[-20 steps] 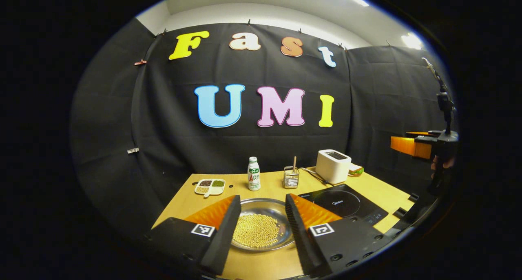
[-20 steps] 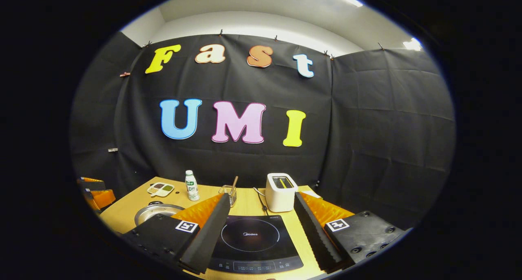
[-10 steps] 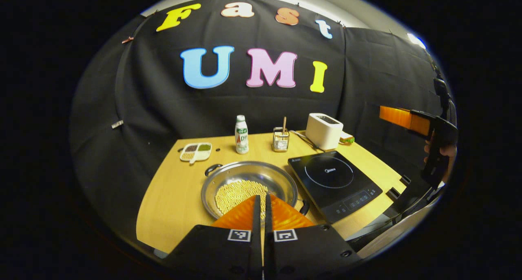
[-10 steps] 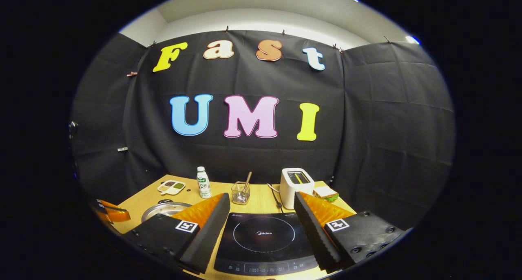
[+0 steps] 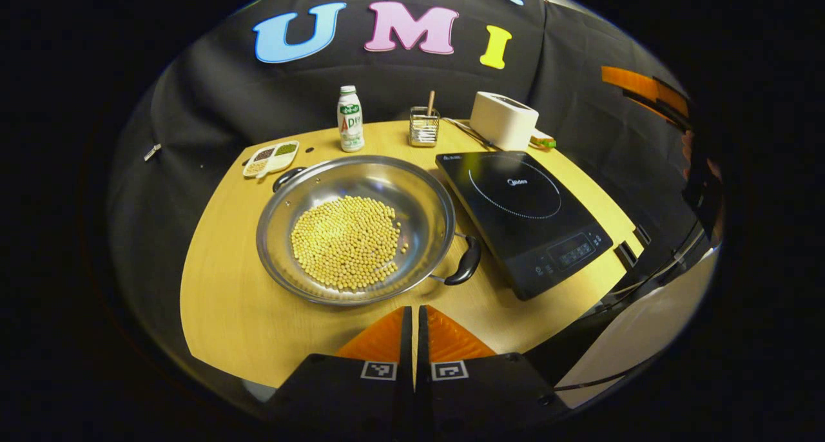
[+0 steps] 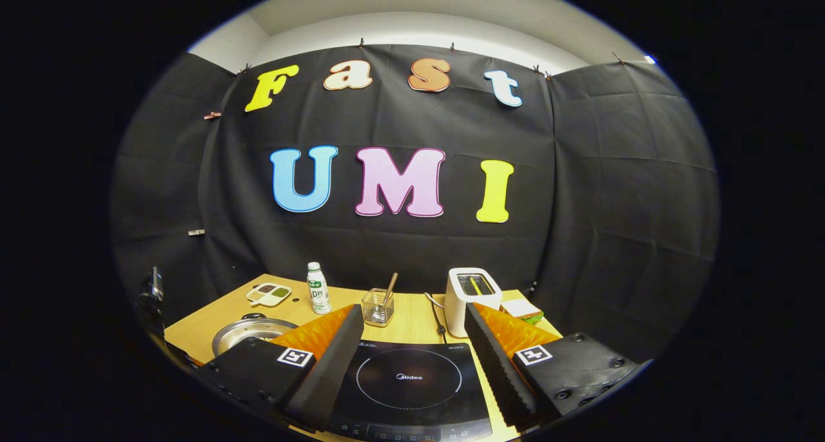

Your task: First push the handle of the pot to place it horizontally, then grasp the pot with both hands and set it on the induction cooktop.

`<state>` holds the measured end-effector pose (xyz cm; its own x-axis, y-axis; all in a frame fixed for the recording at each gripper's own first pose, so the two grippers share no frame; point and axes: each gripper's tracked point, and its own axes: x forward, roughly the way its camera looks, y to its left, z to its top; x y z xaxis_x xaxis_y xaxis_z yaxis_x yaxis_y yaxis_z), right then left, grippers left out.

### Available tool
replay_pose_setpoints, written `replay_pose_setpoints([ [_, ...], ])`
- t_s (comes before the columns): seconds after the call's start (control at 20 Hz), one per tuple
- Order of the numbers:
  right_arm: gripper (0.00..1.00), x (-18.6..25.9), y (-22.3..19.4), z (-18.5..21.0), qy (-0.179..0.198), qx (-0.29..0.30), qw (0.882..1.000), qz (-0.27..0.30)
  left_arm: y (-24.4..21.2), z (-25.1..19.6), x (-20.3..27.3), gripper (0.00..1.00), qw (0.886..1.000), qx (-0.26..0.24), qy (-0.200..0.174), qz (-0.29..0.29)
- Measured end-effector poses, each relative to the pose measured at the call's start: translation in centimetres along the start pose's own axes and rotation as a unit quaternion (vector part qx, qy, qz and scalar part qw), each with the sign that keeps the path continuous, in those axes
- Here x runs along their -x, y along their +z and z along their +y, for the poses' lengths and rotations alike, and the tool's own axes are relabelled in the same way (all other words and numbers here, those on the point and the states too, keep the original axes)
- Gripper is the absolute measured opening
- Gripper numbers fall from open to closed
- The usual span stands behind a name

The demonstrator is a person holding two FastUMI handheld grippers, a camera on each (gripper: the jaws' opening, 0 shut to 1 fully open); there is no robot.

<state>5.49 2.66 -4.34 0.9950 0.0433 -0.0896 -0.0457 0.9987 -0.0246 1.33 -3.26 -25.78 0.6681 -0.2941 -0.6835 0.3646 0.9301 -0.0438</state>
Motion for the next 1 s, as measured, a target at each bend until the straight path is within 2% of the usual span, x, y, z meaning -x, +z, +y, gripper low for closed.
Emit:
replay_pose_setpoints([
  [0.55, 0.98, -0.5, -1.4, -3.3, -0.013, -0.010, 1.000, 0.016, -0.2, -1.6, -6.1, 0.05, 0.995, -0.075, -0.004, 0.065],
  [1.0, 0.98, -1.0, -1.7, -5.2, -0.023, -0.013, 0.999, 0.020, 0.5, -3.2, -7.9, 0.05, 0.995, -0.059, -0.015, 0.073],
])
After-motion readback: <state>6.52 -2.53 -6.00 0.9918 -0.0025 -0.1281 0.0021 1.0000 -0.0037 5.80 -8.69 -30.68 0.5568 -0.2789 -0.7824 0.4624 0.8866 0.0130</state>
